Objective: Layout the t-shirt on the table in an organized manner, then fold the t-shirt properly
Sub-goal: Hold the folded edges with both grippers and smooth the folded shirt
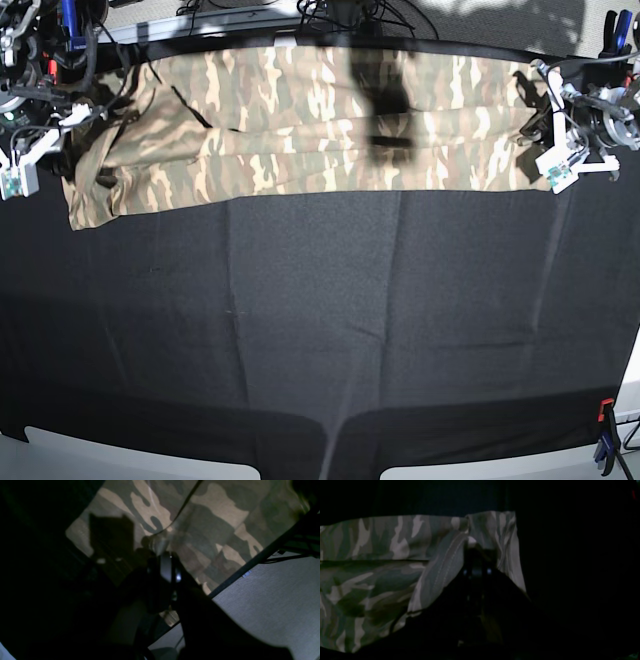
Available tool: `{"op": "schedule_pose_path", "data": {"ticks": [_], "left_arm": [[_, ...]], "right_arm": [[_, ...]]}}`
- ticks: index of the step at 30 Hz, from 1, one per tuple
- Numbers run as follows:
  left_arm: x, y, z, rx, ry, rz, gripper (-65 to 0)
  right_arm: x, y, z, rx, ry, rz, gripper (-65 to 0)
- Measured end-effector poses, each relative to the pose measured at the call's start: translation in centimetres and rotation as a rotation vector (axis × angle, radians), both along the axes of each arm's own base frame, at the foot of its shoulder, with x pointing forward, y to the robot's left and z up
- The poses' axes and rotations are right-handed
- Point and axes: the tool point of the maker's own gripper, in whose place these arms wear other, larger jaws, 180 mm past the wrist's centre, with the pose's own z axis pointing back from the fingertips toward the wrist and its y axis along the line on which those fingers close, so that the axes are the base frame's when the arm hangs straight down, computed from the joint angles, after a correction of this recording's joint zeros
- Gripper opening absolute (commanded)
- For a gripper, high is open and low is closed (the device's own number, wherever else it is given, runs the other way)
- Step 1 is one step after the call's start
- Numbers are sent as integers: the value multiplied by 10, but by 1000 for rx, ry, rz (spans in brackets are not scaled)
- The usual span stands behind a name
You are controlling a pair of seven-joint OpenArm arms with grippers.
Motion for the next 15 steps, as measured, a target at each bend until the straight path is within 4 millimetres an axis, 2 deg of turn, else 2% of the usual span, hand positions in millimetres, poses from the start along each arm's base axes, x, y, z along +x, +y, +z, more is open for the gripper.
{"op": "schedule_pose_path", "data": {"ticks": [7, 8, 9, 11, 12, 13, 15], "left_arm": [[0, 0, 0, 0, 0, 0, -650], [0, 0, 0, 0, 0, 0, -650], [0, 0, 0, 0, -1, 0, -644], [2, -1, 1, -7, -11, 1, -515], [2, -1, 1, -8, -14, 2, -467], [3, -2, 2, -11, -18, 2, -437], [3, -2, 2, -15, -20, 1, -426]], "right_arm": [[-2, -1, -2, -1, 16, -4, -650], [-3, -1, -3, -2, 23, -5, -613], [-3, -1, -3, -3, 26, -6, -541], [-4, -2, -3, -8, 28, -8, -423], [-3, -2, -3, -8, 27, -8, -386], [-4, -2, -3, -8, 28, -8, -364], [-4, -2, -3, -8, 29, -8, -361]]}}
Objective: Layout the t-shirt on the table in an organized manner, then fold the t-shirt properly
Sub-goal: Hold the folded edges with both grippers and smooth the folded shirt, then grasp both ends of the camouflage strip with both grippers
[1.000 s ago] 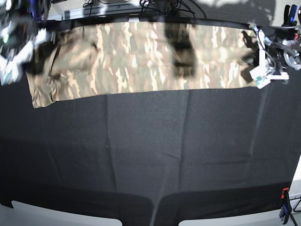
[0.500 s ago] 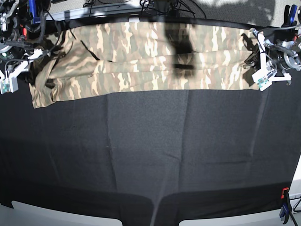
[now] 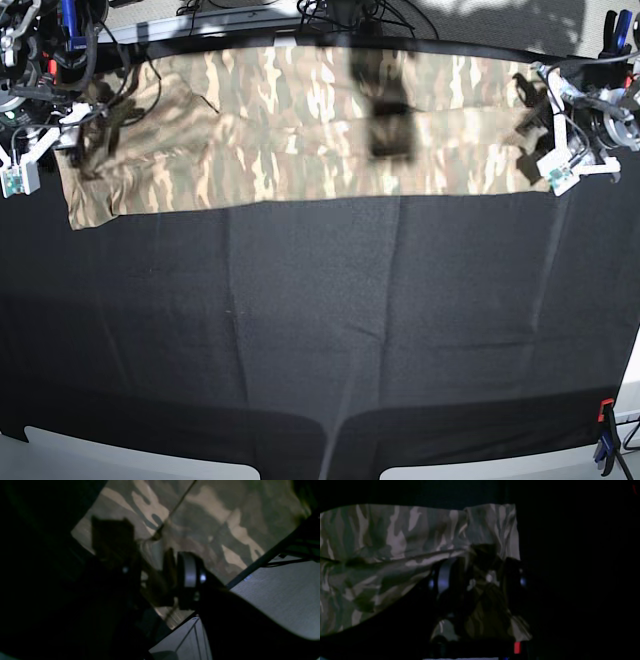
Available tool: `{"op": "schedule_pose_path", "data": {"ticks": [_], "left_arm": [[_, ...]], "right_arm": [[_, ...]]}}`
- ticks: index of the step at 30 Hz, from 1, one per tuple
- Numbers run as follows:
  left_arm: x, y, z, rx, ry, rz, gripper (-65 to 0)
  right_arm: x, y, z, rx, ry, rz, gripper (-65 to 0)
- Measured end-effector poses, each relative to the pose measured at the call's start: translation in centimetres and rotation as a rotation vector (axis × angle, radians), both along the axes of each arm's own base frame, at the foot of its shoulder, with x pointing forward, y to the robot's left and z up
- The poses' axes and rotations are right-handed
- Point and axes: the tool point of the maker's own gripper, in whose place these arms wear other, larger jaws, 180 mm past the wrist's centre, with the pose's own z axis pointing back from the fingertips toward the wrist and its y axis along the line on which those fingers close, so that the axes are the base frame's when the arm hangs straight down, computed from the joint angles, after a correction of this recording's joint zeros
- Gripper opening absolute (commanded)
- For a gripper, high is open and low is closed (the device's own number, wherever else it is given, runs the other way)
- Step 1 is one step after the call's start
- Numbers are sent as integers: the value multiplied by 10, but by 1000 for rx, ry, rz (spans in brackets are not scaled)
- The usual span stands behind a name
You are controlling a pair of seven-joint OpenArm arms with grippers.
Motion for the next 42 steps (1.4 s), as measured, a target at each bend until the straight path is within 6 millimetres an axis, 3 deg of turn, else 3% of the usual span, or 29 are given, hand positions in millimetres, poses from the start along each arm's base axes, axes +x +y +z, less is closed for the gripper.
{"op": "schedule_pose_path", "data": {"ticks": [6, 11, 19, 23, 34, 36, 38, 42], "left_arm": [[6, 7, -1, 17, -8, 71, -426], [19, 40, -3, 142, -48, 239, -426], [23, 11, -6, 13, -73, 287, -426], [27, 12, -3, 4, -95, 300, -426], [57, 89, 41, 27, -250, 600, -412], [57, 92, 42, 33, -256, 606, -341], [57, 96, 42, 67, -262, 599, -196], [56, 100, 41, 94, -267, 594, -194]], "right_arm": [[3, 2, 3, 9, -22, 7, -361], [28, 34, 34, 197, -244, 86, -361], [28, 73, 55, 270, -326, 234, -362], [31, 99, 75, 365, -429, 250, -362], [29, 119, 62, 477, -427, 161, -361], [29, 119, 61, 476, -424, 160, -362], [29, 119, 61, 476, -425, 161, -361], [29, 119, 61, 476, -424, 161, -361]]}}
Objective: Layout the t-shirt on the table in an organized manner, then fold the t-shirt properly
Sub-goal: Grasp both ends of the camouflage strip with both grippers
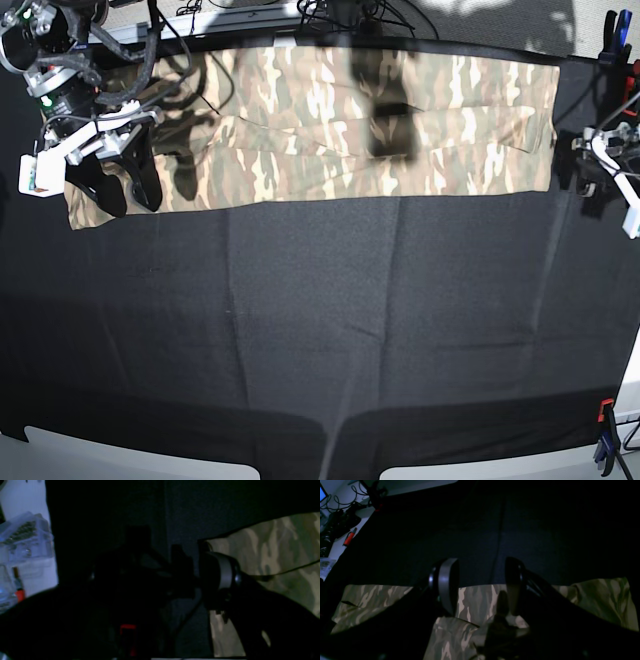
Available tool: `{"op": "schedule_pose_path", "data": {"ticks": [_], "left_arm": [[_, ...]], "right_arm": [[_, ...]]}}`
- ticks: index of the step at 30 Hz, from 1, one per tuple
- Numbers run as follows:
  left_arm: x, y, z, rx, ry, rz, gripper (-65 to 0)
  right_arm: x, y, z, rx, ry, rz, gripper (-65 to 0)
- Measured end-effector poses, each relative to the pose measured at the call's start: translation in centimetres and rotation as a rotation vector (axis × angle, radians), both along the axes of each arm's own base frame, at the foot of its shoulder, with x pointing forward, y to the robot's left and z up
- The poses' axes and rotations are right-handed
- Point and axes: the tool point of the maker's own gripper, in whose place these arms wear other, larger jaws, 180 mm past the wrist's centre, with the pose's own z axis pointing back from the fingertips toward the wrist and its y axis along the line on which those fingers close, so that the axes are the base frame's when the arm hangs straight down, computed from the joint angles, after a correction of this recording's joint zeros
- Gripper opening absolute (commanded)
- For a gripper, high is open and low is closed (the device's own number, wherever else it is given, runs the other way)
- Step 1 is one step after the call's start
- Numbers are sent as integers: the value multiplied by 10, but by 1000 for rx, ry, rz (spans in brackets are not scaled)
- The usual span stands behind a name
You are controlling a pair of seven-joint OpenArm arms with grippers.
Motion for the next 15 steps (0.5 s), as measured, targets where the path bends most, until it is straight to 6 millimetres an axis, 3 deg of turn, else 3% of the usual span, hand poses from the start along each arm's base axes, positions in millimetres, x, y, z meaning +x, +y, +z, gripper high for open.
{"op": "schedule_pose_path", "data": {"ticks": [4, 9, 13, 15], "left_arm": [[2, -2, 2, -7, -14, -10, -195], [2, -17, -8, -210, -12, 14, -195], [-8, -13, -33, -295, 62, 34, -195], [-20, -24, -45, -394, 132, 5, -195]], "right_arm": [[-1, 0, -2, 0, 13, 4, -361], [-5, 13, 0, 68, 26, 58, -362], [-10, 20, -1, 104, 48, 91, -362], [-12, 21, 0, 117, 49, 98, -362]]}}
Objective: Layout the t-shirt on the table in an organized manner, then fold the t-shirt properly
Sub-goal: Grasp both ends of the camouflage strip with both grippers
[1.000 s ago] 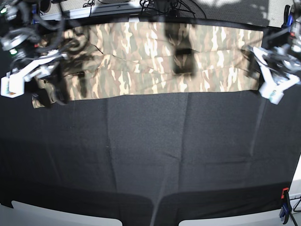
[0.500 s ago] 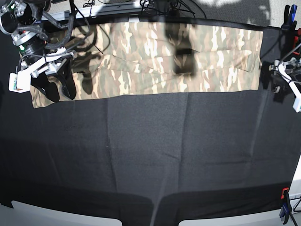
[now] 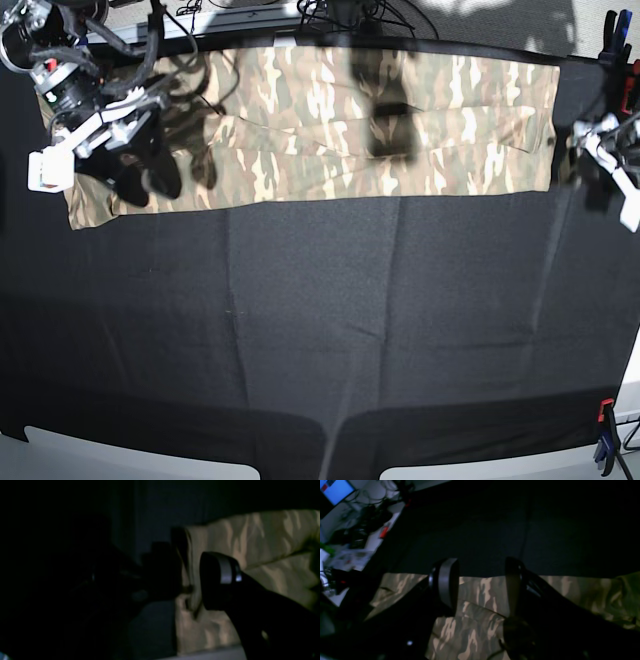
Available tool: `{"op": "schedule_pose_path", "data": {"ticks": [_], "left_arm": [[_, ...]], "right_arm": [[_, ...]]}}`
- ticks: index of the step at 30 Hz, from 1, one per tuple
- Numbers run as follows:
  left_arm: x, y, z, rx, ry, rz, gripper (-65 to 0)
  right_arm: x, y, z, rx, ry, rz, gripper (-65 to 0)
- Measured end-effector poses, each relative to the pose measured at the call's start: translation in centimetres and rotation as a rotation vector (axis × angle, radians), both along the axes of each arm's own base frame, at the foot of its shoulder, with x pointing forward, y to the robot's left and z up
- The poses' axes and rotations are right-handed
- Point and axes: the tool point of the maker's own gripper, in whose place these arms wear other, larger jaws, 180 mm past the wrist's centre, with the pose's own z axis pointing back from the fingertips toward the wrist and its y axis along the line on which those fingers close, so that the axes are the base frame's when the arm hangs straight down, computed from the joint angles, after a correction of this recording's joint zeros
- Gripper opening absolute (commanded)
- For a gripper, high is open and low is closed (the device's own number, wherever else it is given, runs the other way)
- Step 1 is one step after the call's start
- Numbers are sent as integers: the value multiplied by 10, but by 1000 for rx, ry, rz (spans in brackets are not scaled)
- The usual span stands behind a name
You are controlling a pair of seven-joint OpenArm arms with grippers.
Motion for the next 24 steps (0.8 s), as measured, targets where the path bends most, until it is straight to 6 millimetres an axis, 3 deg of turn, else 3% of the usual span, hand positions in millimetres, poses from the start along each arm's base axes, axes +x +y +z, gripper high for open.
{"op": "schedule_pose_path", "data": {"ticks": [3, 9, 13, 20, 24], "left_arm": [[-10, -17, -6, -135, 27, -62, -195], [-28, -4, -34, -210, 119, 6, -197], [-40, -14, -37, -365, 144, -1, -199], [-49, -17, -42, -517, 180, 59, -199], [-53, -34, -35, -605, 179, 19, -199]], "right_arm": [[-2, -12, 1, -10, 0, -36, -362], [-13, -51, 2, -70, 17, -161, -362], [-23, -74, 4, -98, 30, -236, -362], [-35, -93, 20, -77, -13, -297, -362], [-36, -95, 20, -82, -12, -305, -362]]}}
